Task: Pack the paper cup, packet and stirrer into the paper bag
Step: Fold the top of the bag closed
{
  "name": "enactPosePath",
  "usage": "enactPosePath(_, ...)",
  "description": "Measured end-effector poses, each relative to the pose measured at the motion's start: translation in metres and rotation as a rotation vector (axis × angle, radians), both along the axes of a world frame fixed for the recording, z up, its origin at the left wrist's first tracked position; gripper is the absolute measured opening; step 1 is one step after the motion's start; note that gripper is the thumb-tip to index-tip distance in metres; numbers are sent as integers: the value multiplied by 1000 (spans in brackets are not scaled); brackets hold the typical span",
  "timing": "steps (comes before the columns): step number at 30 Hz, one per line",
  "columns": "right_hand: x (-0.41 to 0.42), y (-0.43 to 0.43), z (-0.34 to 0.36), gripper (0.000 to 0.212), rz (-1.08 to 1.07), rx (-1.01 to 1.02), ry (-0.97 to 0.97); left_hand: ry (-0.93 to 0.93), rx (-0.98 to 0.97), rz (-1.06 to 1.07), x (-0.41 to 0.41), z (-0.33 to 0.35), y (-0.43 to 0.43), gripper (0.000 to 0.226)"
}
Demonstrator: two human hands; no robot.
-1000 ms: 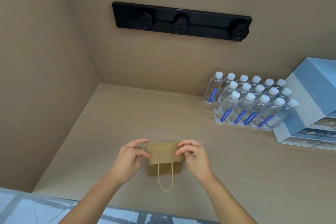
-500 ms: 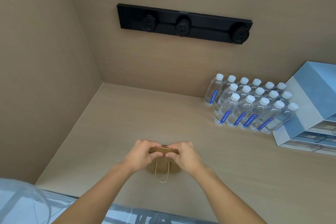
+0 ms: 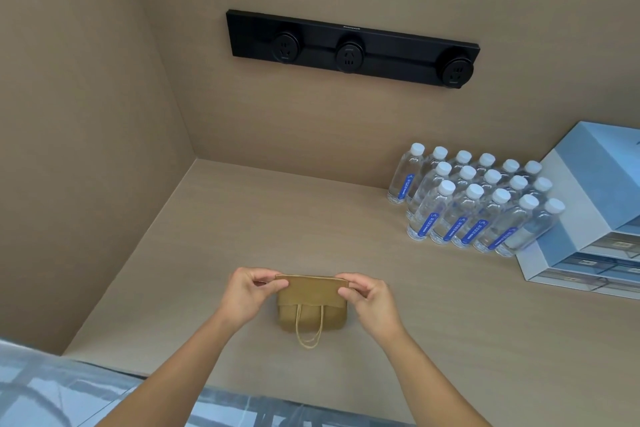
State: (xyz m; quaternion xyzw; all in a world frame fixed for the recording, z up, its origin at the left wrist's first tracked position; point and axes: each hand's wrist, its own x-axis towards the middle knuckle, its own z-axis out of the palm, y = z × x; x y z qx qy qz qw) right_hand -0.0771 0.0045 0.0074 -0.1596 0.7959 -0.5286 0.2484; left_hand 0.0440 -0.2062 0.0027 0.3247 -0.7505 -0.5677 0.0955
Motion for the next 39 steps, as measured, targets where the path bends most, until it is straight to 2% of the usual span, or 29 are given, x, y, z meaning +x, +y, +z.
enactPosePath(3,2,-5,-1,39,33,70,4,-48,-90,-62,-1,2,-1,25)
enactPosePath(7,0,-11,-4,16,42,102,1,-176,-176,-200,-2,2,3,28)
enactPosePath(12,-1,-11,-4,8,74,125,32,-185,-201,-147,-1,-2,-4,14)
enactPosePath(19,5,-12,2,10,83,112,20,-174,-223,-210,3,-1,-9,13)
enactPosePath(23,5,-11,6,21,77,145,15,-159,-268,-284,9,3,-11,13)
enactPosePath(29,6,-9,8,11,41,176,11,-173,-314,-326,24,9,-35,18)
enactPosePath(33,11,-9,10,22,10,174,6,-151,-346,-358,25,18,-50,7)
enactPosePath(39,19,-12,20,32,-18,253,138,-177,-443,-391,7,40,-73,22)
